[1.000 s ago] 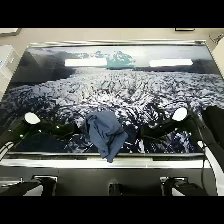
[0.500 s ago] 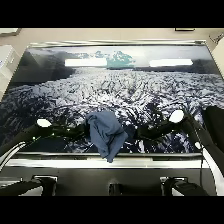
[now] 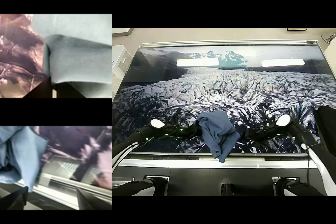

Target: Fold the clothes and pants, and hang the long-sleeved shirts on hangers.

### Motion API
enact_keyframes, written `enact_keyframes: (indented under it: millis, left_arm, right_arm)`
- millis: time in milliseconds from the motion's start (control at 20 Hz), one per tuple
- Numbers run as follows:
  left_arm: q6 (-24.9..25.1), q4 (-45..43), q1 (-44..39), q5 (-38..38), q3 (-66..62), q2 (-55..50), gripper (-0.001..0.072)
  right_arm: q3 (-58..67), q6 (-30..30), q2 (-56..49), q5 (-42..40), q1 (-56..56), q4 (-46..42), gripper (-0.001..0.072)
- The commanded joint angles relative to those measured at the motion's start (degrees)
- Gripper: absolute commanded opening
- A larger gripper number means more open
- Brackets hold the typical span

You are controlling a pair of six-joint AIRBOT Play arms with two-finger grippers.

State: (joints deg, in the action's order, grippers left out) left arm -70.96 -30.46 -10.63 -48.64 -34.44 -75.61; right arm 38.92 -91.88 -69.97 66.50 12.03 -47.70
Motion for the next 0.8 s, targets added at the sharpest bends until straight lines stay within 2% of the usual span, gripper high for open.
enact_keyframes:
  millis: [0,250,300,350,400,450,550,750]
  left_arm:
    - [-0.1,0.3,0.0,-0.3,-0.1,0.7,0.0019]
    - [-0.1,0.3,0.2,-2.1,-0.1,1.7,0.0020]
    - [-0.1,0.3,0.2,-2.1,-0.1,2.5,0.0020]
    - [-0.1,0.3,0.2,-2.1,-0.1,3.4,0.0019]
    - [-0.1,0.3,0.3,-2.1,-0.1,4.5,0.0019]
    - [-0.1,0.3,0.4,-2.1,-0.1,5.7,0.0019]
    - [-0.1,-0.2,2.1,-2.5,-0.4,9.2,0.0019]
    - [-1.8,-8.0,11.3,-3.2,-9.8,22.8,0.0018]
  right_arm:
    - [-1.1,0.7,-4.7,-7.7,8.2,6.2,0.0702]
    - [-1.1,-2.4,-9.0,-18.8,17.6,13.0,0.0666]
    - [-1.1,-2.4,-9.0,-20.2,17.8,14.1,0.0580]
    - [-1.0,-2.6,-9.0,-21.0,17.9,14.4,0.0413]
    - [-1.0,-2.8,-9.0,-21.0,17.9,14.5,0.0109]
    - [-0.9,-3.5,-8.8,-19.8,17.4,14.5,0.0034]
    - [0.8,-3.0,-6.5,-16.2,14.9,11.1,0.0033]
    - [14.8,-3.0,7.6,-4.4,-1.7,-9.1,0.0033]
